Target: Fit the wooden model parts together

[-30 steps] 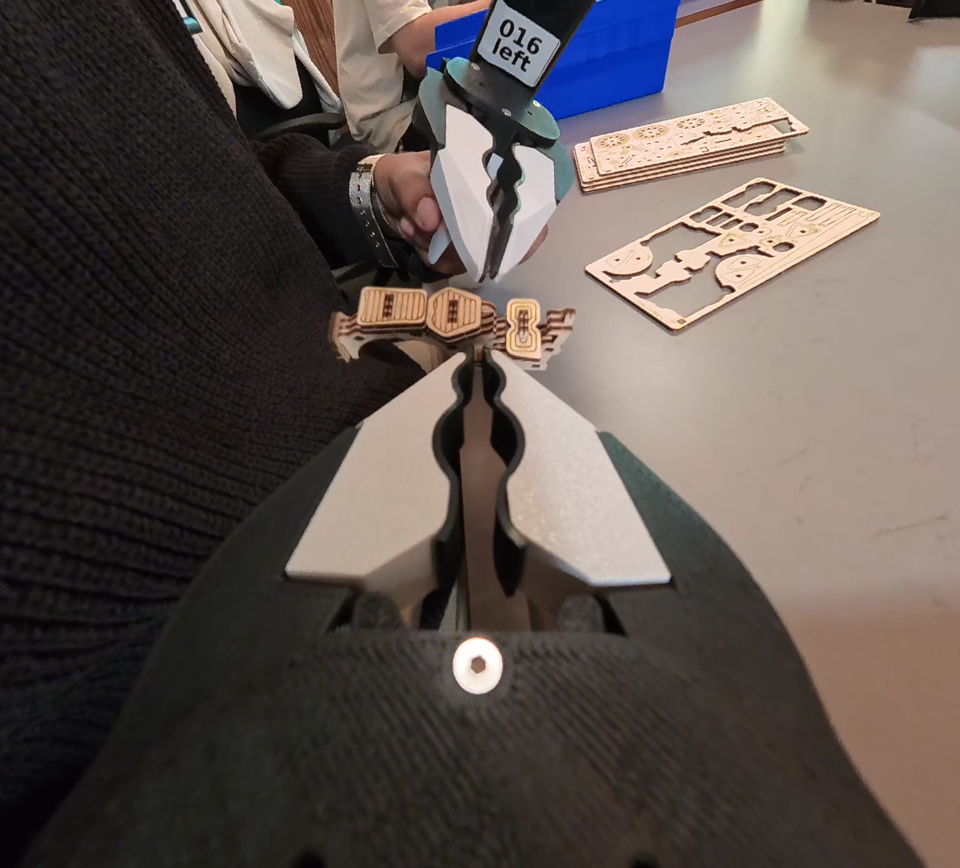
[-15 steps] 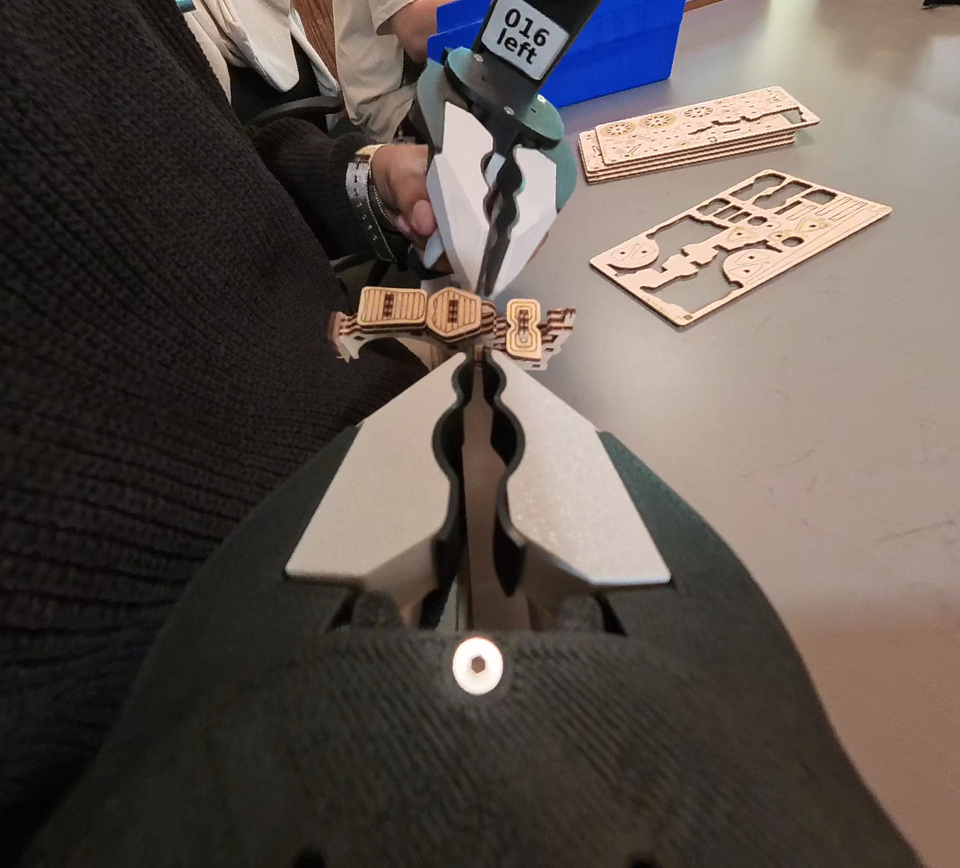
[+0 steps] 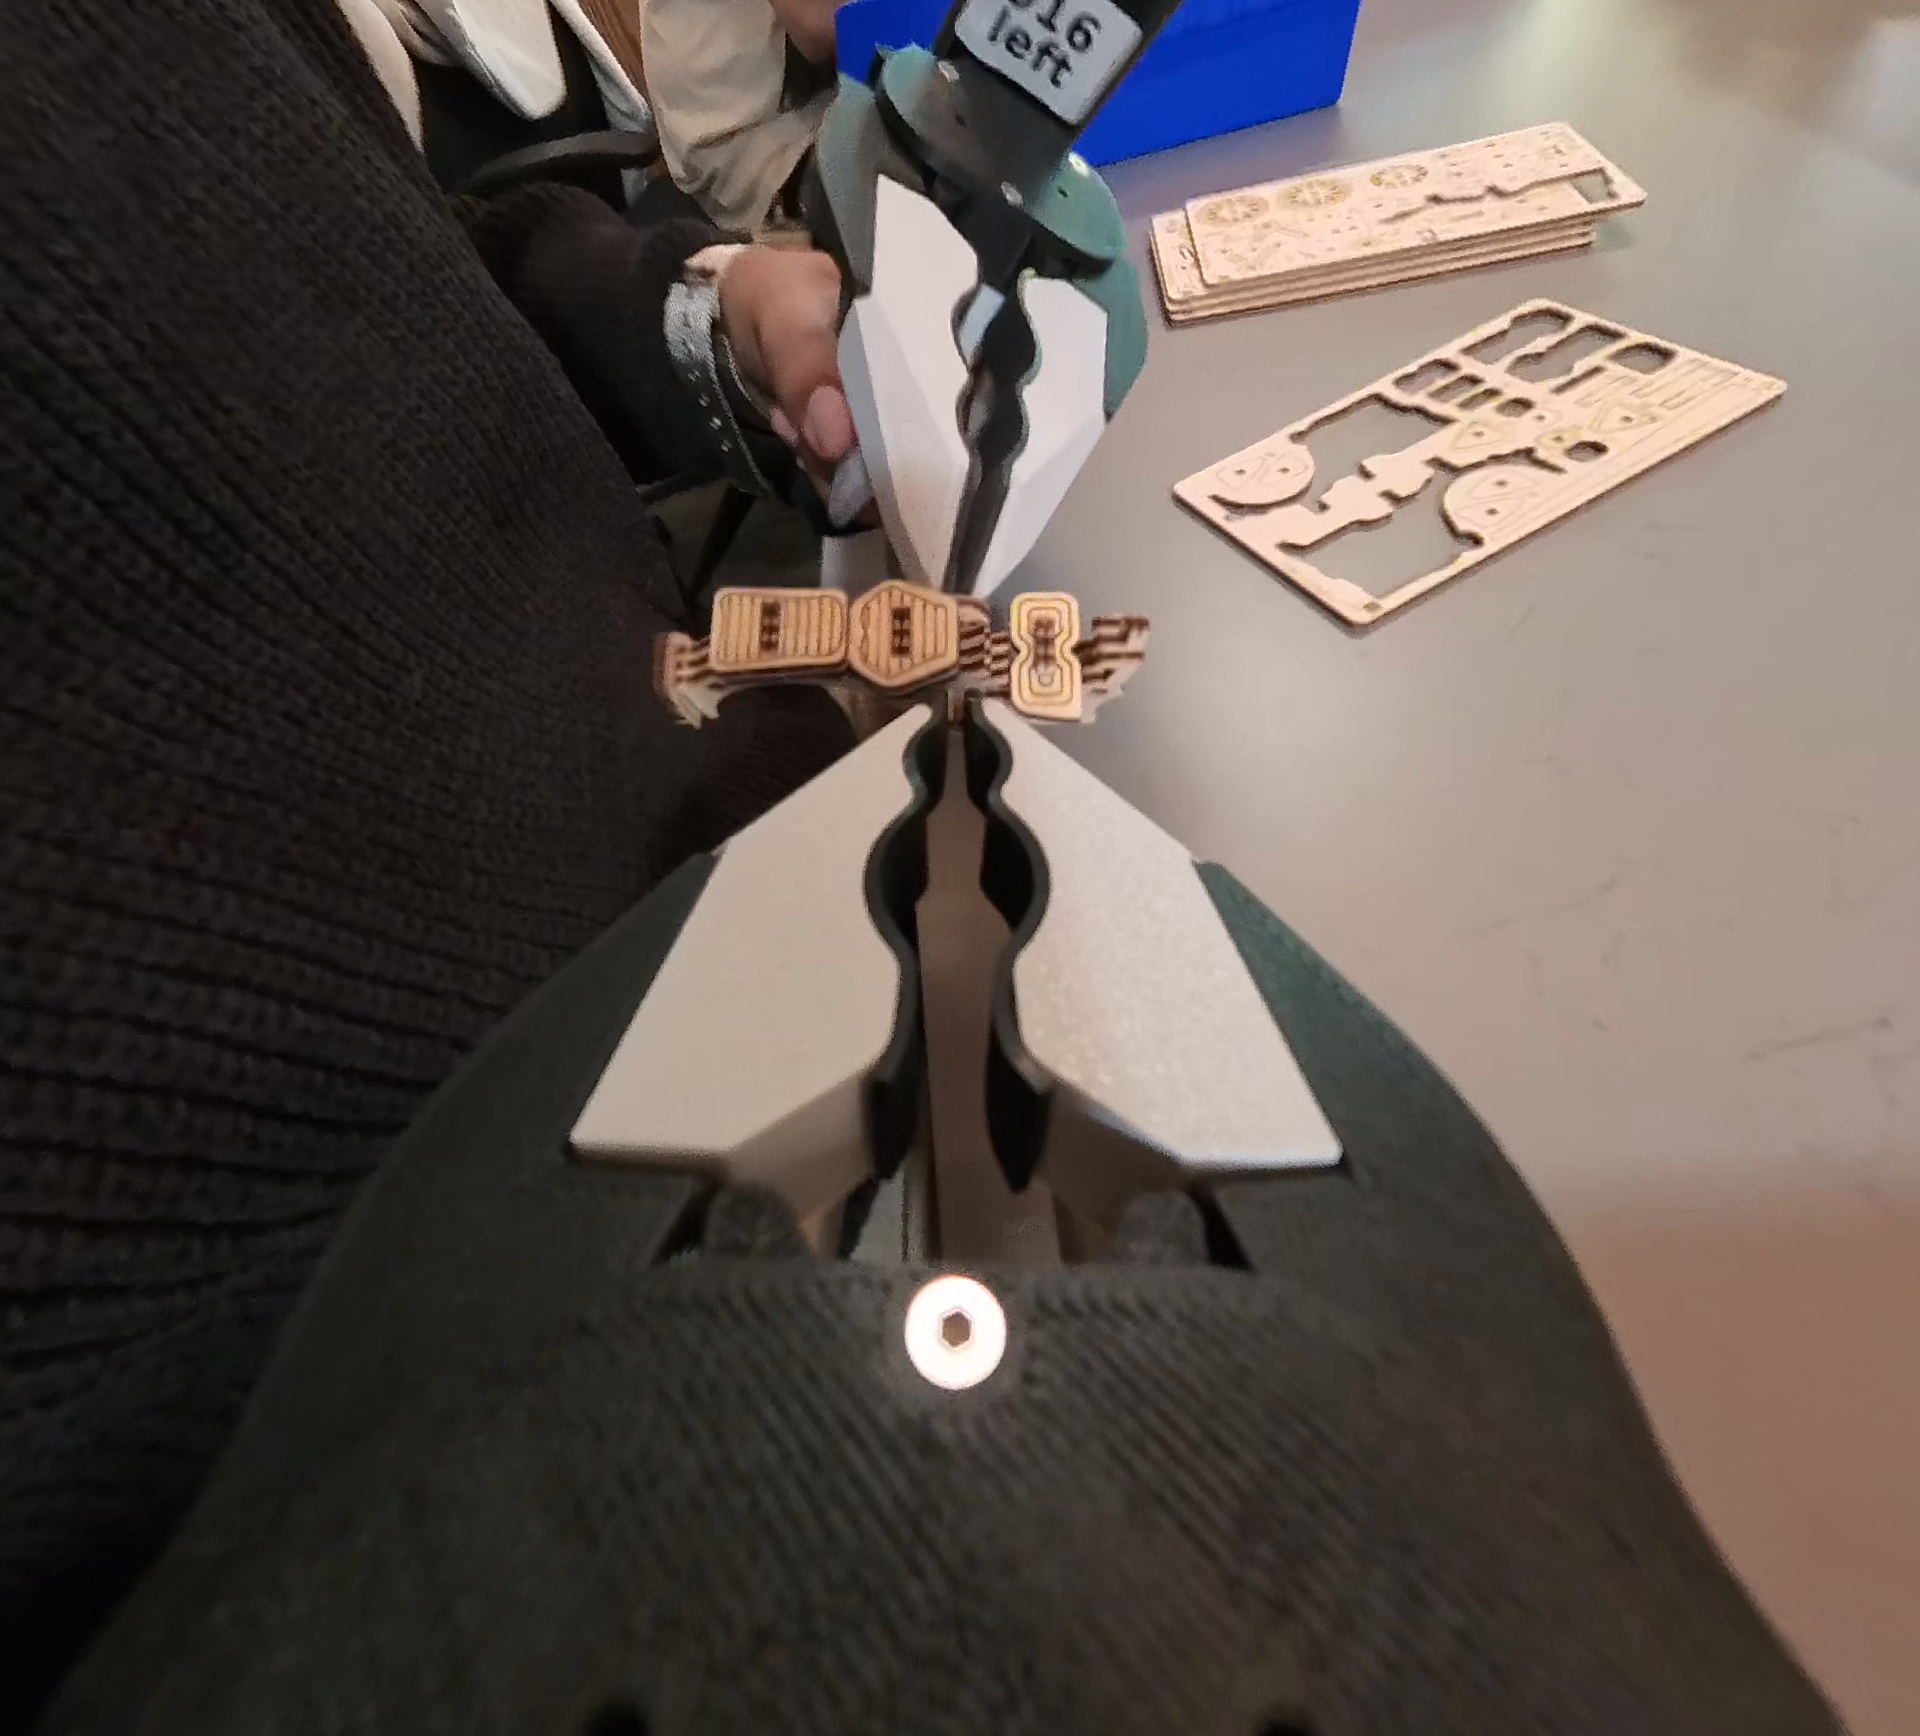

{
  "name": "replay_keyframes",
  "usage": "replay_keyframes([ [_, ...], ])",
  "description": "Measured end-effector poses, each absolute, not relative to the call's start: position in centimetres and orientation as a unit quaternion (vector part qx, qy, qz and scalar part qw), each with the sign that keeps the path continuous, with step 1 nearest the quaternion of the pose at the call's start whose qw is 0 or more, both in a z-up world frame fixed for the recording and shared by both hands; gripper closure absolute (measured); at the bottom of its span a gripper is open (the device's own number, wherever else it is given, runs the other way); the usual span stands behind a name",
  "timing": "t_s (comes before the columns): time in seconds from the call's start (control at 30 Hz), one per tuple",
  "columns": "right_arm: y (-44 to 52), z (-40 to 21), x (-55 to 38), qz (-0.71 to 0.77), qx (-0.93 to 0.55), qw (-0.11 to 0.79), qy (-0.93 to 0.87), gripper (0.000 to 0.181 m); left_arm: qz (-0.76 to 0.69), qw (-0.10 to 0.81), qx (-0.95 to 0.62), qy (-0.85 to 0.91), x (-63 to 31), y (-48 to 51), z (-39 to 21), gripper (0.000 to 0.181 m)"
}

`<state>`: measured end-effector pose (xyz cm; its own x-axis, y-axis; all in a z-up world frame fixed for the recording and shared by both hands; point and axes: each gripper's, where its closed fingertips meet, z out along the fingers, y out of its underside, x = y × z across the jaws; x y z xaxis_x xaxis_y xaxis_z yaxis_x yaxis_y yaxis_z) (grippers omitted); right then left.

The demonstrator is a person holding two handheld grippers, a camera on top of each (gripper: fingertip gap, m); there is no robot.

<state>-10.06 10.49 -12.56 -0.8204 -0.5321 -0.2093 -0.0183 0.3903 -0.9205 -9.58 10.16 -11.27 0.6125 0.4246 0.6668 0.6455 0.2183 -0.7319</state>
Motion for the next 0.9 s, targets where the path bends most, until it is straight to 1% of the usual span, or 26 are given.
replay_keyframes([
  [0.37,10.4,-12.3,-10.2,-0.528,-0.173,0.234,0.798,0.179,-0.085,0.648,-0.618,-0.437,-9.7,10.0,-11.5,0.181],
  [0.5,10.4,-12.1,-10.4,-0.533,-0.167,0.239,0.794,0.179,-0.080,0.662,-0.602,-0.438,-9.9,9.4,-10.8,0.181],
  [0.7,10.4,-12.2,-10.3,-0.530,-0.170,0.236,0.797,0.179,-0.083,0.653,-0.613,-0.437,-9.8,9.9,-11.3,0.179],
  [0.83,10.4,-12.2,-10.4,-0.531,-0.168,0.234,0.797,0.179,-0.075,0.661,-0.599,-0.446,-10.1,9.2,-11.2,0.174],
  [0.9,10.3,-12.2,-10.5,-0.531,-0.167,0.230,0.798,0.179,-0.076,0.670,-0.583,-0.454,-10.4,8.7,-11.0,0.166],
])
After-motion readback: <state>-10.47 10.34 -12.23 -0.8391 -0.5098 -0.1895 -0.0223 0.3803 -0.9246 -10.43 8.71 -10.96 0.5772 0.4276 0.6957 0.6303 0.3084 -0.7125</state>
